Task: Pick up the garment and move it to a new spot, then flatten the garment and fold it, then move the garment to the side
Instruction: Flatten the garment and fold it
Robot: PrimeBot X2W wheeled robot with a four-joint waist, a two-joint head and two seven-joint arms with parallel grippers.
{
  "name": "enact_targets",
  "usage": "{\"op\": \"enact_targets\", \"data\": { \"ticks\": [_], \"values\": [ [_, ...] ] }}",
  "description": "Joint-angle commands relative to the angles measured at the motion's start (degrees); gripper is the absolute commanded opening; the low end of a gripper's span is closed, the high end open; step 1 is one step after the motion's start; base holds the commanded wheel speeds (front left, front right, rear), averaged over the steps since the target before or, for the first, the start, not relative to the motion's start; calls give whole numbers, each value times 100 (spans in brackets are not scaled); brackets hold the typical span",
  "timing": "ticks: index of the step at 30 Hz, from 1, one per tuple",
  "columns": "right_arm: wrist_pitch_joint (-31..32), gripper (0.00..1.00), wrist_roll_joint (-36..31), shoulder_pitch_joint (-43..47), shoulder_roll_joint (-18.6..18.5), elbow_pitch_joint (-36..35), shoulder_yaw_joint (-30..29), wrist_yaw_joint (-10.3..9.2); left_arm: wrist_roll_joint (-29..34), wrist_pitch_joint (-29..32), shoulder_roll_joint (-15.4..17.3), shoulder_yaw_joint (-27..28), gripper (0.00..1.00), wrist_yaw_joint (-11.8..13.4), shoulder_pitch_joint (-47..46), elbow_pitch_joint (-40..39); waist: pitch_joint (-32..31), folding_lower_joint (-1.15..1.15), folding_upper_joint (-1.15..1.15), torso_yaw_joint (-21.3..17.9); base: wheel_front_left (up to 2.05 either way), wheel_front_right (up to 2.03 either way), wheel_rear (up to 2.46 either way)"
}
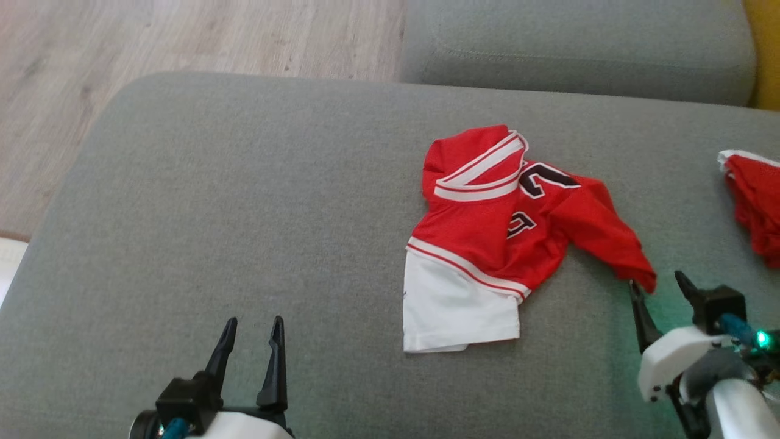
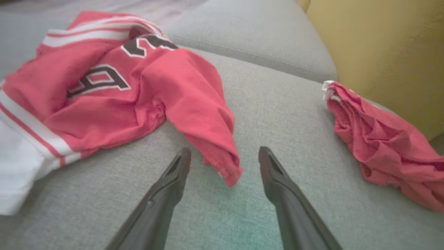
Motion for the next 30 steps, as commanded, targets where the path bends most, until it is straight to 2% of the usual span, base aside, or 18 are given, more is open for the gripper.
{"op": "enact_targets", "data": {
  "ticks": [1,9,12,22,30],
  "values": [
    [-72,100,103,22,49,-409,44,39,-21,-41,117,175,100,40,-81,-167,-118,0,0,-97,0,0,0],
    [82,100,347,506,462,-1810,-20,39,18,74,128,25,100,-27,-140,-203,-259,0,0,-346,0,0,0],
    [107,100,403,581,558,-2095,6,39,51,163,75,-78,100,-88,-270,-166,-245,0,0,-417,0,0,0],
    [241,100,608,572,749,-3003,373,39,250,684,-568,-644,100,-530,-1483,780,156,0,0,-1055,0,0,0],
    [240,100,787,362,752,-3257,502,39,341,789,-1055,-781,100,-824,-2529,1920,603,0,0,-1634,0,0,0]
  ]
}}
